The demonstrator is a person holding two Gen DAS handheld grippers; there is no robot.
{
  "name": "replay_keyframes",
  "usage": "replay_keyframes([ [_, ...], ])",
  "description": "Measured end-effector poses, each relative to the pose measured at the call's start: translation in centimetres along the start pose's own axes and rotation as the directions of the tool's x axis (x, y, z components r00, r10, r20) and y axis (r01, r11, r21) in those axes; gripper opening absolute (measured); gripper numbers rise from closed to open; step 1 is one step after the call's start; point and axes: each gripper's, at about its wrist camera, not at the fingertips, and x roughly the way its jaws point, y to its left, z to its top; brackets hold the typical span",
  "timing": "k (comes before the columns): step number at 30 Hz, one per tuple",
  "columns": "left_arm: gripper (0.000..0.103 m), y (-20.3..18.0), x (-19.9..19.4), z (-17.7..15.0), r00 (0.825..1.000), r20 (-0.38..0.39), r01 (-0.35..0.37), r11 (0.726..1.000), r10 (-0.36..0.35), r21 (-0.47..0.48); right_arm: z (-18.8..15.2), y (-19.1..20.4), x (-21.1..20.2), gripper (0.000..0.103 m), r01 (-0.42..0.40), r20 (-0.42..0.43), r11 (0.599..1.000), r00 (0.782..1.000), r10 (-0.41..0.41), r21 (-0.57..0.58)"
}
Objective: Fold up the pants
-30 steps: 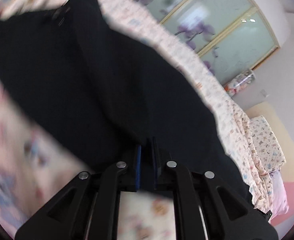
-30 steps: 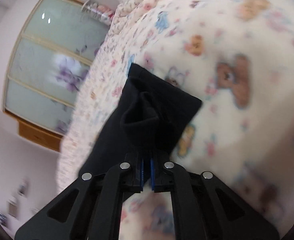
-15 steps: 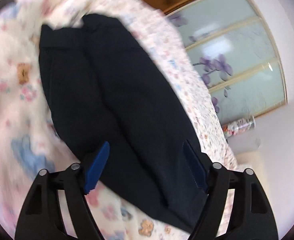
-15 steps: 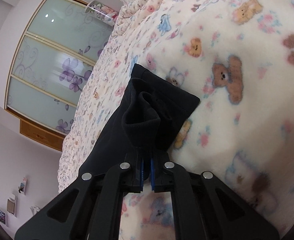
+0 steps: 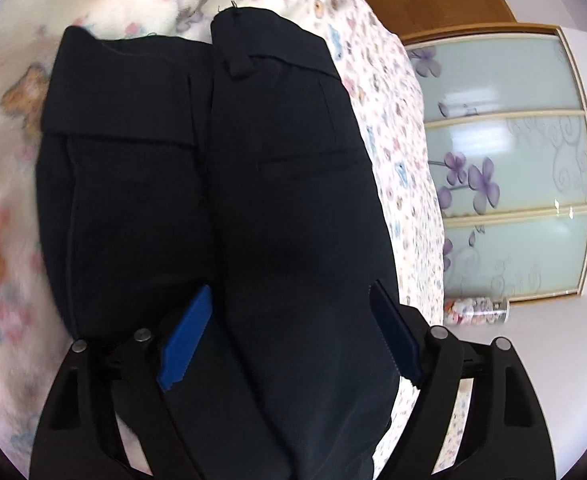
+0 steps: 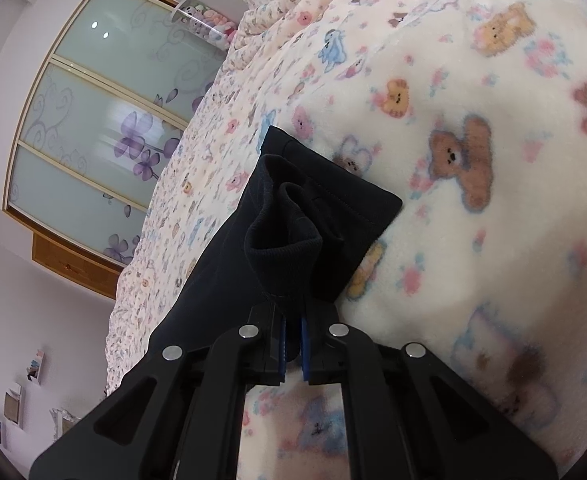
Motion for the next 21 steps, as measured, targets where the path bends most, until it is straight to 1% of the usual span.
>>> replay_keyframes([
  [1,0.076,-0.2,0.2,0.2,1.0,0.004,0.007,1.0,-0.007,0.001,0.0,0.0,0.0,0.006,0.002,0.0,1.0,1.0,-0.002,-0.002],
  [2,0.069,-0.5,0.3,0.4,1.0,0.01,0.015,1.0,-0.015,0.006,0.0,0.1,0.1,0.006,0.004,0.0,1.0,1.0,-0.004,-0.004],
  [3,0.053,-0.7,0.5,0.5,1.0,0.009,0.016,1.0,-0.016,0.013,0.0,0.1,0.0,0.006,0.006,0.001,1.0,1.0,-0.006,-0.008],
  [4,0.029,-0.7,0.5,-0.1,1.0,0.006,0.014,1.0,-0.014,0.016,-0.1,0.2,0.0,0.006,0.008,0.001,1.0,1.0,-0.008,-0.014],
  [5,0.015,-0.7,0.4,-0.3,1.0,0.01,0.018,1.0,-0.019,0.024,-0.1,0.4,0.0,0.006,0.008,0.0,1.0,1.0,-0.008,-0.024],
  [6,0.008,-0.8,0.1,-0.1,0.999,0.015,0.03,0.999,-0.031,0.041,-0.1,0.6,0.0,0.006,0.008,0.002,0.999,1.0,-0.008,-0.039],
  [7,0.006,-1.0,-0.2,-0.1,0.999,0.024,0.038,0.997,-0.039,0.067,-0.1,0.9,-0.1,0.006,0.005,0.007,0.999,1.0,-0.004,-0.049],
  [9,0.005,-2.3,-1.2,-0.7,0.997,0.056,0.037,0.989,-0.046,0.142,0.2,2.2,-1.1,0.005,-0.03,0.04,0.996,0.999,0.034,-0.083],
  [10,0.005,-2.6,-1.6,-0.7,0.997,0.061,0.038,0.986,-0.048,0.16,0.4,3.0,-1.5,0.005,-0.038,0.056,0.993,0.997,0.044,-0.108],
  [12,0.005,-4.0,-2.0,-0.7,0.997,0.059,0.033,0.982,-0.045,0.184,1.2,5.8,-1.8,0.005,-0.041,0.078,0.981,0.995,0.056,-0.189],
  [13,0.005,-4.6,-2.2,-0.6,0.997,0.061,0.025,0.981,-0.037,0.192,2.0,7.6,-1.2,0.005,-0.021,0.07,0.973,0.997,0.038,-0.228],
  [14,0.005,-5.2,-2.4,-0.4,0.997,0.065,0.017,0.979,-0.03,0.201,2.7,8.7,-0.4,0.005,-0.015,0.057,0.971,0.998,0.029,-0.238],
  [15,0.004,-6.6,-2.5,-0.4,0.997,0.072,0.003,0.975,-0.02,0.221,3.7,10.1,0.4,0.005,-0.027,0.037,0.971,0.999,0.037,-0.239],
  [16,0.004,-7.9,-2.7,-0.5,0.996,0.081,0.005,0.972,-0.025,0.236,5.1,11.9,1.1,0.005,-0.062,0.022,0.969,0.997,0.069,-0.239],
  [17,0.004,-9.0,-3.3,-0.6,0.994,0.095,0.02,0.967,-0.046,0.254,6.0,13.3,0.7,0.005,-0.094,0.037,0.964,0.994,0.106,-0.247],
  [18,0.004,-10.3,-4.3,-0.8,0.99,0.111,0.052,0.958,-0.086,0.283,6.7,14.4,-0.1,0.005,-0.136,0.068,0.957,0.985,0.158,-0.257],
  [19,0.004,-11.3,-5.3,-1.0,0.984,0.124,0.083,0.946,-0.127,0.314,7.4,15.6,-1.8,0.005,-0.208,0.112,0.938,0.963,0.247,-0.276],
  [20,0.004,-11.6,-6.6,-1.1,0.978,0.136,0.105,0.932,-0.161,0.348,7.4,16.0,-2.8,0.005,-0.229,0.14,0.929,0.95,0.278,-0.29],
  [21,0.004,-11.0,-8.2,-1.7,0.972,0.152,0.105,0.916,-0.176,0.386,7.3,15.9,-3.7,0.005,-0.224,0.169,0.927,0.944,0.282,-0.3],
])
